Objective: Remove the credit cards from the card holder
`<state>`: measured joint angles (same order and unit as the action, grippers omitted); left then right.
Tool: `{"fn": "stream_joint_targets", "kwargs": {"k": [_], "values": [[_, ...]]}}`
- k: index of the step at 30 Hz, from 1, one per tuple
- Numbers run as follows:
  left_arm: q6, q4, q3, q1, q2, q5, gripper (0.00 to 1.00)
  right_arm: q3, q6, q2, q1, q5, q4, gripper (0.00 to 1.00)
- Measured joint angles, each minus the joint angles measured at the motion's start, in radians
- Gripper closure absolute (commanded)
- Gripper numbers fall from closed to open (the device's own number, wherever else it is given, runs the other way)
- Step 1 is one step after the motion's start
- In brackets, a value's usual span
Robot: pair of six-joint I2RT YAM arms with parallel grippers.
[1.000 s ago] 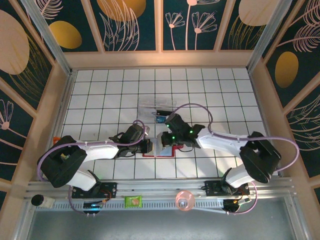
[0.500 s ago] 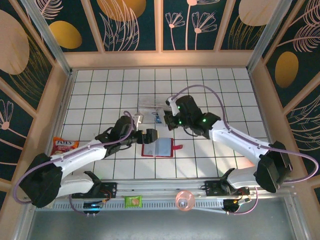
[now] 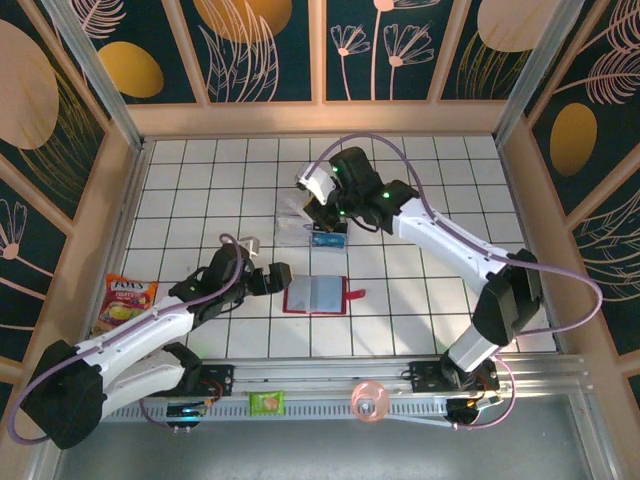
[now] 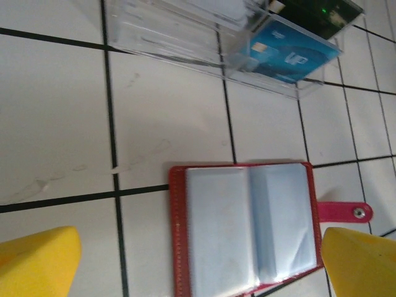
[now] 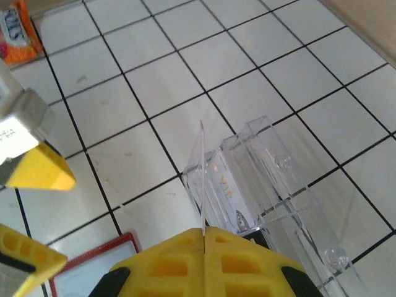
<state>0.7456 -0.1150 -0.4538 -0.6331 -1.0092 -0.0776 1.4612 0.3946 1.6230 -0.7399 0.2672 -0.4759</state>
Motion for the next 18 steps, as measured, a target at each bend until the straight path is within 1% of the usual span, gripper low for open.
{"fn": "stream_joint_targets", "kwargs": {"k": [4,10,14,18], "values": [[0.008,-0.040,0.000,0.016,0.002,0.047,0.01,0.115,0.111,0.089,0.000,0.023,-0.101,1.00],[0.019,-0.106,-0.001,0.032,0.010,0.122,0.01,0.325,0.260,0.263,0.002,0.042,-0.264,1.00],[0.018,-0.161,-0.021,0.033,0.021,0.171,0.01,0.394,0.337,0.344,0.002,0.040,-0.337,1.00],[0.018,-0.182,-0.040,0.033,0.024,0.196,0.01,0.438,0.391,0.396,0.002,0.022,-0.375,1.00]]}}
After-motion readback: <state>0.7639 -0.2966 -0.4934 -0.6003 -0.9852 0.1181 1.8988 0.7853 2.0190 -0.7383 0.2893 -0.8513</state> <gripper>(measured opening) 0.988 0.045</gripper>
